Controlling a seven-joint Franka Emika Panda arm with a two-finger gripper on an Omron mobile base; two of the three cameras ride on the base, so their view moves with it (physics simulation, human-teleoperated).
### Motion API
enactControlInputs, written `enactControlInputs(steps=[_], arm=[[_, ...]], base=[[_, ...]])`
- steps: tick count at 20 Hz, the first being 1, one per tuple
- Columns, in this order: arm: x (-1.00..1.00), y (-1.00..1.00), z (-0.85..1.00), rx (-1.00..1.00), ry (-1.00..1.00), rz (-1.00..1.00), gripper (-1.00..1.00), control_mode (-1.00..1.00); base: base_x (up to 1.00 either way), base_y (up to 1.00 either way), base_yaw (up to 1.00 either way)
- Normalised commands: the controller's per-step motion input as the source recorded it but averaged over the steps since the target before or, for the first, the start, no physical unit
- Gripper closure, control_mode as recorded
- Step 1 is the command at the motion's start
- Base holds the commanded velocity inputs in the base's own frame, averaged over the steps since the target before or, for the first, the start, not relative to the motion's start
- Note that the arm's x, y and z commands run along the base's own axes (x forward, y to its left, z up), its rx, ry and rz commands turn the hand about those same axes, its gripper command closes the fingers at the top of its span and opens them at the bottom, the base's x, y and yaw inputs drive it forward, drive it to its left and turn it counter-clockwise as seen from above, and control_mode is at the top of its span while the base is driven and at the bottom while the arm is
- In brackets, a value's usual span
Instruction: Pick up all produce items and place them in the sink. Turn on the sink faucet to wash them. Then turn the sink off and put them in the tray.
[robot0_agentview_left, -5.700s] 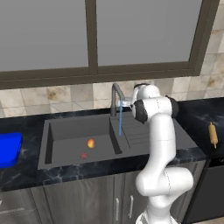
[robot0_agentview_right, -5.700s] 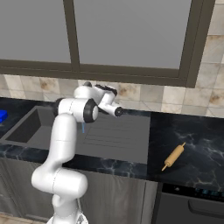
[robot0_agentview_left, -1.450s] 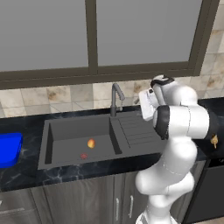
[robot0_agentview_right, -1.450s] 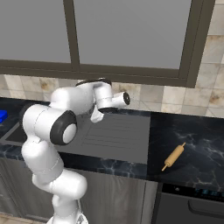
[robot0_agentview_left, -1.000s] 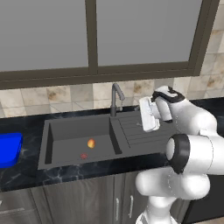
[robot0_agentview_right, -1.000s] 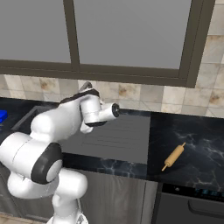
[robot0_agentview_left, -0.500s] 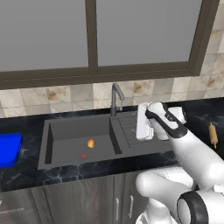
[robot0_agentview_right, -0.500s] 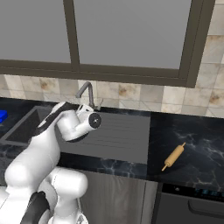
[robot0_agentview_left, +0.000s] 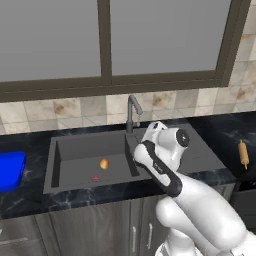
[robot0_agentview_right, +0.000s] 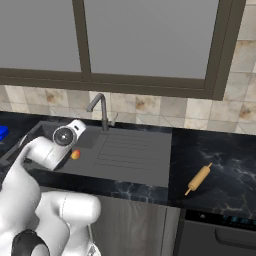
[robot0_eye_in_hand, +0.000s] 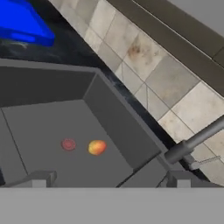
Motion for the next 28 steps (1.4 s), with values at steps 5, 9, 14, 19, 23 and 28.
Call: enactControlInputs(steps=[5,9,14,19,23,28], arm=[[0.00,0.58,0.03,-0.07,0.29,-0.33,-1.00,-1.00],[0.00,0.65,0.00,-0.08,0.26,-0.34,-1.00,-1.00],[0.02,0.51,-0.01,-0.03,0.18,-0.36,-1.00,-1.00],[0.11,0.23,-0.06,0.00,0.16,-0.29,-1.00,-1.00],[0.16,0.03,-0.13,0.00,0.07,-0.16,-1.00,-1.00],[0.24,0.00,-0.19,0.01,0.05,-0.12,-1.00,-1.00]], base=[[0.00,0.00,0.00],[0.00,0.00,0.00],[0.00,0.00,0.00],[0.00,0.00,0.00],[0.00,0.00,0.00],[0.00,0.00,0.00]])
